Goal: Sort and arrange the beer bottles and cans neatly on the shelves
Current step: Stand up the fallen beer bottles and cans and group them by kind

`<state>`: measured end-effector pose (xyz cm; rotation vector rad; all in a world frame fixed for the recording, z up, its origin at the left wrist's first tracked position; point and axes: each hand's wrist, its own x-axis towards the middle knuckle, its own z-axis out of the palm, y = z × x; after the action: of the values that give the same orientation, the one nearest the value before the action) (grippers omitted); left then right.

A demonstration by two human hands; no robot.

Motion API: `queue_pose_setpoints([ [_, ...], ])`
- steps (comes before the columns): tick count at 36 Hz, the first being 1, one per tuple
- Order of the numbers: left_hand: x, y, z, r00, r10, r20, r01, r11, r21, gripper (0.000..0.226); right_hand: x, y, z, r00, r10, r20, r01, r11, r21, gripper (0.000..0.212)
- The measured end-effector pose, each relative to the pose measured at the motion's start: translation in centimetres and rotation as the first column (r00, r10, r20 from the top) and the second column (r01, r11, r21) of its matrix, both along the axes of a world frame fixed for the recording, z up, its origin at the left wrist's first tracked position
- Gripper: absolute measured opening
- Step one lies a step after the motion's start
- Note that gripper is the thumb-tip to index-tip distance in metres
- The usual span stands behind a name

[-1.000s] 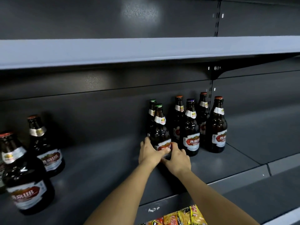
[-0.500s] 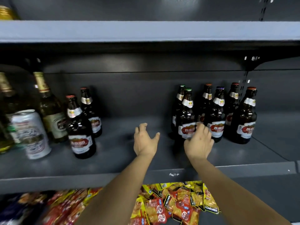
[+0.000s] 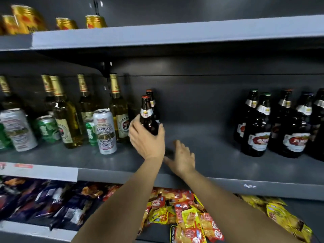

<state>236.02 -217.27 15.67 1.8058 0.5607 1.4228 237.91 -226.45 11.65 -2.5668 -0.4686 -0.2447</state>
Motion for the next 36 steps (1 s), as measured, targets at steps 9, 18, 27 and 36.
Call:
queue_pose_setpoints([
  [9, 2.1, 6.7, -3.5, 0.75, -0.647, -0.135, 0.528, 0.71, -0.466, 0.092, 1.0, 4.6, 0.3, 0.998, 0.039, -0.057, -0.034, 0.996, 0.082, 0.068],
  [18, 3.7, 5.5, -3.1, 0.789, -0.551, -0.271, 0.433, 0.812, -0.391, 0.065, 1.9, 4.1, -0.4, 0.999, 0.027, -0.031, -0.02, 0.981, 0.191, 0.06],
  [27, 7.9, -2.1, -2.6, 0.755, -0.603, -0.259, 0.497, 0.783, -0.373, 0.069, 5.6, -2.7, 0.4, 0.992, -0.119, -0.04, 0.125, 0.97, 0.21, 0.057],
  [36, 12.5, -9.6, -2.0, 0.69, -0.657, -0.303, 0.552, 0.749, -0.368, 0.069, 9.6, -10.0, 0.9, 0.977, -0.206, -0.055, 0.213, 0.948, 0.237, 0.049],
])
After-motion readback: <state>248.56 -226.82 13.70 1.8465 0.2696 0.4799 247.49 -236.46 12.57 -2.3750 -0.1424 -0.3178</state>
